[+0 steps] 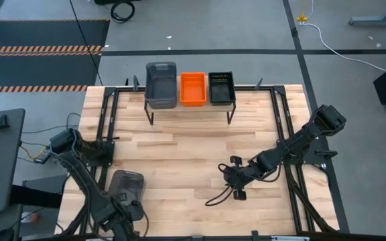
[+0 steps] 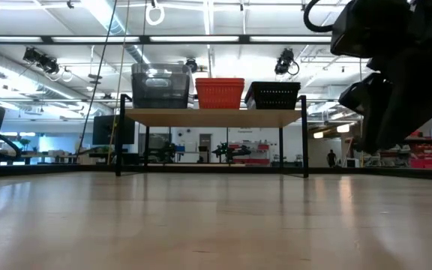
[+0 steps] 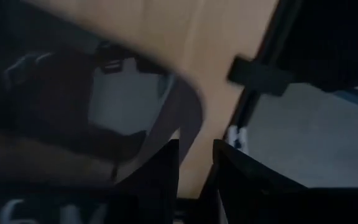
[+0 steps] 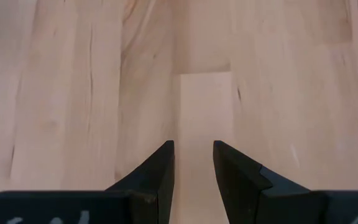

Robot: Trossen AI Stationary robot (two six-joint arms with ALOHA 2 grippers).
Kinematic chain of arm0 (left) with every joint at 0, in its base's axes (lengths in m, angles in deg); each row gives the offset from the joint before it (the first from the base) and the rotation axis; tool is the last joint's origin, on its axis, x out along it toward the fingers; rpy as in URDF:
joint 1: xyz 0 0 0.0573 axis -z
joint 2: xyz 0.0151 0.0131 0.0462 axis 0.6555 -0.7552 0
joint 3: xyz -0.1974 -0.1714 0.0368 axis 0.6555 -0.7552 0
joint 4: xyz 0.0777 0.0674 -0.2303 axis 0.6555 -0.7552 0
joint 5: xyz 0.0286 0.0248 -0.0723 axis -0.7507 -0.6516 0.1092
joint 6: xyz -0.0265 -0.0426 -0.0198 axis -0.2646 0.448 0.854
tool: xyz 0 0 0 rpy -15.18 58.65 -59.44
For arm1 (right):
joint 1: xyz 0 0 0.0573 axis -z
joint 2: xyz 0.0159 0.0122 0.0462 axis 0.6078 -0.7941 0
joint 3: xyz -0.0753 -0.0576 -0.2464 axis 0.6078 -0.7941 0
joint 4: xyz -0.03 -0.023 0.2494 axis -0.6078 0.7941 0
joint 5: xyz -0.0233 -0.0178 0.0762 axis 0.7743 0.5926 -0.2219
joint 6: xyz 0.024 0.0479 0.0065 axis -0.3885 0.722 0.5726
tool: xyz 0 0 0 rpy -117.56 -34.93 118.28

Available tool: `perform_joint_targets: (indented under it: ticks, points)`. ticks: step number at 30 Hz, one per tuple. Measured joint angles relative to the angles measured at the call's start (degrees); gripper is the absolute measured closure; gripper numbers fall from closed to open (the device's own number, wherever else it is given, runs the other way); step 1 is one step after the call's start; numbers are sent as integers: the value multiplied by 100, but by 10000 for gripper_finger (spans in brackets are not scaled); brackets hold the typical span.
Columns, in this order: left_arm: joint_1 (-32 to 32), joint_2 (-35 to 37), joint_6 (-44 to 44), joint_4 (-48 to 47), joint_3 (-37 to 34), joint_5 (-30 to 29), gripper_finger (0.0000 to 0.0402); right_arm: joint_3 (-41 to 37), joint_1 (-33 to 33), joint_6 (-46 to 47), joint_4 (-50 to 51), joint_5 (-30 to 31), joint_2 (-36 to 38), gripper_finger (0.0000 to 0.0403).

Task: Stack baskets on shelf by color
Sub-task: Stack the black bin on top of the black bin on the shelf

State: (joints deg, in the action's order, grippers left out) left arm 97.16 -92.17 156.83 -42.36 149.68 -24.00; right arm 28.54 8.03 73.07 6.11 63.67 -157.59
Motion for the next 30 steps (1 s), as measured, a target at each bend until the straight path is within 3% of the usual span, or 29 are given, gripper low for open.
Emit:
perform_joint_targets:
  ticks: [5, 11, 17, 21, 25, 30]
  points:
    - [301, 0, 270, -301, -4, -169, 282, 0, -188, 15, -2, 195, 0, 286]
    - [523, 9, 160, -413, -66, -628, 233, 0, -215, 62, -30, 234, 0, 286]
    - [645, 9, 153, -476, -643, -267, 186, 0, -246, 461, -106, 290, 0, 286]
    - [637, 9, -9, -425, -921, -60, 177, 0, -304, 602, -125, 273, 0, 286]
    - [568, 9, -632, -397, -984, -303, 207, 0, -313, 693, -187, 282, 0, 286]
    - [275, 9, -1246, -397, -988, -455, 301, 0, -313, 817, -261, 404, -2, 286]
